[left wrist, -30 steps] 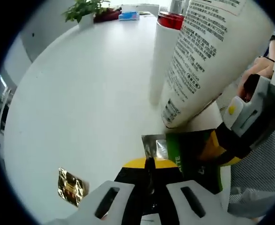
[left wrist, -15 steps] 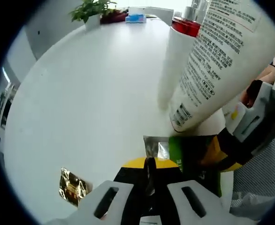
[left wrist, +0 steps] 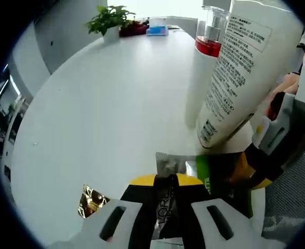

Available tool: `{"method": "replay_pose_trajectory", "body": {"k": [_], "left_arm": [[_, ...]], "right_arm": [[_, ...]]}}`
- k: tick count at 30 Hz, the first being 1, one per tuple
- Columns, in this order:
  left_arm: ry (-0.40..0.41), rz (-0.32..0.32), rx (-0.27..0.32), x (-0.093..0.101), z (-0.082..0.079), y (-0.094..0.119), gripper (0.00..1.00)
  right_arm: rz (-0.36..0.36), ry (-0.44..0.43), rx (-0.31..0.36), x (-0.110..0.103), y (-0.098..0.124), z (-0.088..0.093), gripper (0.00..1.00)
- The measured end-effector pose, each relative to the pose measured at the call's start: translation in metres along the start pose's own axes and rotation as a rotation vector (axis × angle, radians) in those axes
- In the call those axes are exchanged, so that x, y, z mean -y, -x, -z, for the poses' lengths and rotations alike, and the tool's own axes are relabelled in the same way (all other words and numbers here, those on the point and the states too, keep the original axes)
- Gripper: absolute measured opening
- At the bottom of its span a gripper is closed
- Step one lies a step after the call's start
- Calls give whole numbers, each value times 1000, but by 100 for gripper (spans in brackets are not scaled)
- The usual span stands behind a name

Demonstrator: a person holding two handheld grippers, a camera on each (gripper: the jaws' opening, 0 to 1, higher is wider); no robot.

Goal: Arrange the skincare products in the storage area until every visible bottle or jar stands upright without overlapping.

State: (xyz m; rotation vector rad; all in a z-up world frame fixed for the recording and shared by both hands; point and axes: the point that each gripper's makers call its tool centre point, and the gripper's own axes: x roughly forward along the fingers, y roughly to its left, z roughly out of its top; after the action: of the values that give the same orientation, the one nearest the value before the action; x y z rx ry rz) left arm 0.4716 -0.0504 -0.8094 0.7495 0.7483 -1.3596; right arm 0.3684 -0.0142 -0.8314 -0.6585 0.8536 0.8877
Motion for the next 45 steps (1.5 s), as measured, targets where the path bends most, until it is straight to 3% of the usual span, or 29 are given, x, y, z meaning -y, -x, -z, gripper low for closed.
{"method": "replay_pose_trajectory", "body": {"k": [2,10,22,34,45], "left_arm": [[-13,-33,13,-5,-2,6,7],[-33,-35,44,0,-8,19,9],[-61,2,-35,9,7,-3,11],[-45,24,-58,6,10,-17,10],[-32,36,-43,7,3,-21,8]], "right_arm": [[1,1,-1,0,0,0,18],[3,3,-1,0,0,0,19],[9,4,2,0,0,1,18],[10,-2,8,0,0,1,18],[13,0,8,0,0,1,18]]}}
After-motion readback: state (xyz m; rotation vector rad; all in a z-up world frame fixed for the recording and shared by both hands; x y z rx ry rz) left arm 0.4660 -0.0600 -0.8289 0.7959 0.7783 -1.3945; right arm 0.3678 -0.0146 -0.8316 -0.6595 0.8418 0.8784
